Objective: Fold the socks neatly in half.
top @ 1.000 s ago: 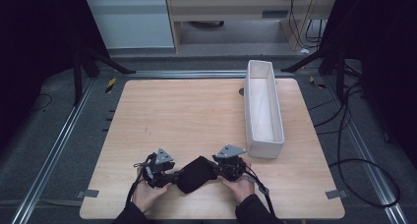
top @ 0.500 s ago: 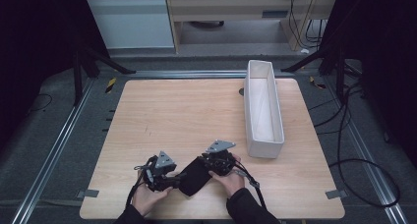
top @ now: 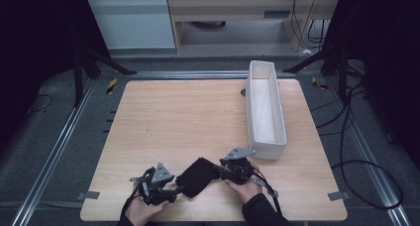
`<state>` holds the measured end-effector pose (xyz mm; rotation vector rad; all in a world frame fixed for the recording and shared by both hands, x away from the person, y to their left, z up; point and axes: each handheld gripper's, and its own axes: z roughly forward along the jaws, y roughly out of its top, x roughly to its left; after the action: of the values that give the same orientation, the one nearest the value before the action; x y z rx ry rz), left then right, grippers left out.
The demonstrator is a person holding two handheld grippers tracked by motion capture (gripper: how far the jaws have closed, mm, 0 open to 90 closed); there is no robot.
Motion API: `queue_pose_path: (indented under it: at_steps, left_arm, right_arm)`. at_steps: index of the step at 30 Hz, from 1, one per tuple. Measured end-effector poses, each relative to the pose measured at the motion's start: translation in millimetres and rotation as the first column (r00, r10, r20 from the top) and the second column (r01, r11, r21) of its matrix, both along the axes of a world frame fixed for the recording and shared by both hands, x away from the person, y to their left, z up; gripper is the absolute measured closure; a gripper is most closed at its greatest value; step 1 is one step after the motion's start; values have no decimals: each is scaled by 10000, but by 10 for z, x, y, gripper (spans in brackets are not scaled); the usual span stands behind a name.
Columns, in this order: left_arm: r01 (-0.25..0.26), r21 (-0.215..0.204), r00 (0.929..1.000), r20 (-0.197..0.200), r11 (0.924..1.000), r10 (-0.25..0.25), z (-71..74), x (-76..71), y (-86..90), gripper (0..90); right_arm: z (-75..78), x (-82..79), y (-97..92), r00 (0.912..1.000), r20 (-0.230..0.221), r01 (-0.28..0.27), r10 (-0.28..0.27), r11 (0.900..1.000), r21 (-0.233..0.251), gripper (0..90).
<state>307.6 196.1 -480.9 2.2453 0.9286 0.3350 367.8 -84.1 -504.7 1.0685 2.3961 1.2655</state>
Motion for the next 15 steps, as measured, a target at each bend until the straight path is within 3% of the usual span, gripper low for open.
queue_pose_path:
  at_steps: [7, 15]
  left_arm:
    - [1, 130, 10000, -18, 9999, -1, -35, -21, 0, 458]
    - [-57, 102, 10000, -64, 9999, 57, -60, -21, -8, 457]
  right_arm:
    - [-53, 7, 26, 9992, -382, 110, -108, 9999, 32, 637]
    - [-51, -19, 47, 9984, -565, -15, 29, 9997, 253, 812]
